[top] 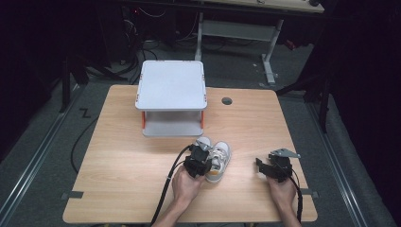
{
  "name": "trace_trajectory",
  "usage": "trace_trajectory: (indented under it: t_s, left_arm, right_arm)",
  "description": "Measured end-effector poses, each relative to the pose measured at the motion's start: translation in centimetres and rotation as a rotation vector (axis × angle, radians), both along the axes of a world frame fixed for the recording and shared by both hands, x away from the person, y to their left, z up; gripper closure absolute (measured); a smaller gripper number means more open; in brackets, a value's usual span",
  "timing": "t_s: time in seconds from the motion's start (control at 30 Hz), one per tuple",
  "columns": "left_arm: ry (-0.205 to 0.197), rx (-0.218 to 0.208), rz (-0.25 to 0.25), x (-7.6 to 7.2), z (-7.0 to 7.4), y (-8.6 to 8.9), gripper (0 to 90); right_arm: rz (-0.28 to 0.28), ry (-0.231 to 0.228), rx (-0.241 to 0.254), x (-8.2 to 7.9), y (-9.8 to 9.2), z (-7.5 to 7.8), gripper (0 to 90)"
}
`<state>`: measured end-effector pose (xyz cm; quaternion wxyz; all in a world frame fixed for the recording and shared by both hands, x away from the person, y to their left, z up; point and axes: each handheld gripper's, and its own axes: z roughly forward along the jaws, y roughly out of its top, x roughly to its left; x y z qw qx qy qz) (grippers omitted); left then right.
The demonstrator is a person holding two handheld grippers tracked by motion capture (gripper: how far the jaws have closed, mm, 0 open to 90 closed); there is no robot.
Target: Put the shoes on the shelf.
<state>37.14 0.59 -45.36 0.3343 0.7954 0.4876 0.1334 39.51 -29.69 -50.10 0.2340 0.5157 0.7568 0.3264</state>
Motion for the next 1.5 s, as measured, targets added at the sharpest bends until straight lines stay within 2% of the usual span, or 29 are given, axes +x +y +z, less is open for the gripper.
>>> trace_trajectory:
  t_s: [0.1, 0.27, 0.47, 0.8, 1.07, 1.23, 1.5]
  left_arm:
    - [-0.021, 0.010, -0.017, -0.2, 0.0, 0.3, 80.3]
    - [-0.023, 0.009, -0.028, -0.4, 0.1, 0.6, 80.5]
    - [-0.026, -0.013, -0.042, -0.8, 0.5, 1.9, 80.6]
    - [-0.045, -0.062, -0.031, -1.4, 1.7, 4.4, 80.4]
    - [-0.066, -0.054, 0.002, -1.1, 2.7, 6.7, 80.3]
    - [-0.081, -0.055, 0.043, -0.8, 3.2, 8.3, 80.3]
    - [-0.084, -0.039, 0.099, 0.8, 3.2, 10.3, 80.3]
  right_arm:
    - [0.001, 0.000, 0.000, 0.0, 0.0, 0.0, 39.5]
    - [0.001, 0.001, 0.000, 0.0, 0.0, 0.0, 39.3]
    - [0.001, 0.000, 0.000, 0.0, 0.0, 0.0, 39.3]
    - [0.001, 0.001, 0.000, 0.0, 0.0, 0.0, 39.4]
    - [0.001, 0.001, 0.000, 0.0, 0.0, 0.0, 39.3]
    - [0.001, 0.001, 0.000, 0.0, 0.0, 0.0, 39.3]
    - [0.007, -0.001, 0.000, 0.0, 0.0, 0.0, 42.7]
